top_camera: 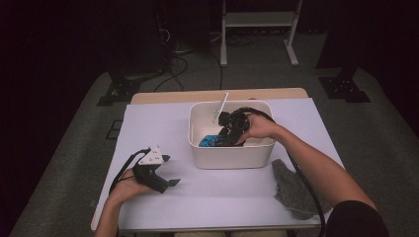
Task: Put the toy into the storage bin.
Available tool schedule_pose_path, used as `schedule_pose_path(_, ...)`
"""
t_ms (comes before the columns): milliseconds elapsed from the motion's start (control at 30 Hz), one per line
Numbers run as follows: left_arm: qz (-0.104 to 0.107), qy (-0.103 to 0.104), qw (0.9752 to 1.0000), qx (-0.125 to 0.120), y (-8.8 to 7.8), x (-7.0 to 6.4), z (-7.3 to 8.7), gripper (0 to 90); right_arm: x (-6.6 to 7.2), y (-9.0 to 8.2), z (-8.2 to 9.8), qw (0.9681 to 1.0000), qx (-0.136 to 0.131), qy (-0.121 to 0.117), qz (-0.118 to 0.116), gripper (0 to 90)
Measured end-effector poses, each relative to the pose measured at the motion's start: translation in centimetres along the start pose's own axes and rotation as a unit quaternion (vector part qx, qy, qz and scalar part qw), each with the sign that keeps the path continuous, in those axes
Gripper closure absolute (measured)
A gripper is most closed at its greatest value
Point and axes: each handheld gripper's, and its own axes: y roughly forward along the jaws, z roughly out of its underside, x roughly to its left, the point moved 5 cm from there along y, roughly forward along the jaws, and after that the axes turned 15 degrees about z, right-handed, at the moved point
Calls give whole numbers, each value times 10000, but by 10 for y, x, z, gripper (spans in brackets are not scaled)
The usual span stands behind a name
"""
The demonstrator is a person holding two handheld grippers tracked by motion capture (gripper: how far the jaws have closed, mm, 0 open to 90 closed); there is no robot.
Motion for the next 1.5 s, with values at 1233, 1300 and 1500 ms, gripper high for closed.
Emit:
schedule_pose_path(1233, 35, 16, 10000, -6, 0, -3, 0, 70, -1, -12, 6, 9995, 68, 312, -12, 262)
schedule_pose_path(1300, 31, 26, 10000, -15, 0, -3, -1, 70, -2, -16, 6, 9993, -4, 371, 22, 261)
schedule_pose_path(1500, 26, 19, 10000, -52, -1, -3, -1, 70, -2, -27, 6, 9992, -173, 343, 121, 259)
